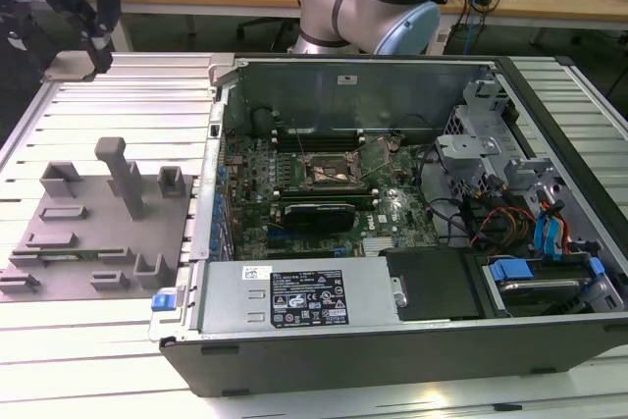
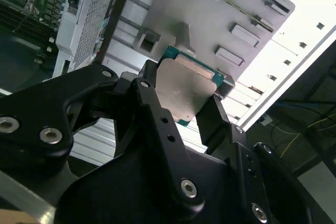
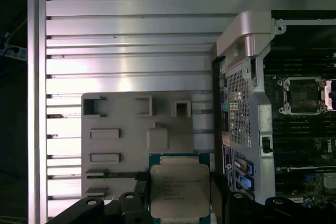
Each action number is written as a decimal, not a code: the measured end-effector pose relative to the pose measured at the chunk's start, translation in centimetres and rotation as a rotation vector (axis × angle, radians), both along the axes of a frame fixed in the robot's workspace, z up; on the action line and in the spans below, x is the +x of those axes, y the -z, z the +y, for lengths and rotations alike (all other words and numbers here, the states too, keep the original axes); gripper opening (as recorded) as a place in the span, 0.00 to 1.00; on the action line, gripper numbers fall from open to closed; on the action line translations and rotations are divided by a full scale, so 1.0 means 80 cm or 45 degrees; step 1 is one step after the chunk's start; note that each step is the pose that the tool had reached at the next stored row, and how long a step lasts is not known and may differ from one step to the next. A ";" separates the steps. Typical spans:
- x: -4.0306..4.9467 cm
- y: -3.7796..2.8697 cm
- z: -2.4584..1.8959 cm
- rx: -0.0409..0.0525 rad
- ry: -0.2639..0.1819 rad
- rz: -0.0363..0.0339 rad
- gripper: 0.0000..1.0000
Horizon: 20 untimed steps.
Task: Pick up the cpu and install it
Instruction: 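Pick up the cpu and move it towards the insertion slot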
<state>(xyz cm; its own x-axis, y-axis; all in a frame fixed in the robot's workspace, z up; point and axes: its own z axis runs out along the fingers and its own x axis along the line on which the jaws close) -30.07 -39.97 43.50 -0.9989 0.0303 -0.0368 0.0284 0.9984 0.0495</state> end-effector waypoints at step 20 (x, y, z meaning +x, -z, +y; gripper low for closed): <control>0.098 -0.0001 0.0000 0.000 0.000 0.0001 0.55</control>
<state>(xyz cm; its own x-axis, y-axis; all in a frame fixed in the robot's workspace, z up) -22.24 -39.97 43.51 -0.9989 0.0301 -0.0367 0.0283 0.9984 0.0494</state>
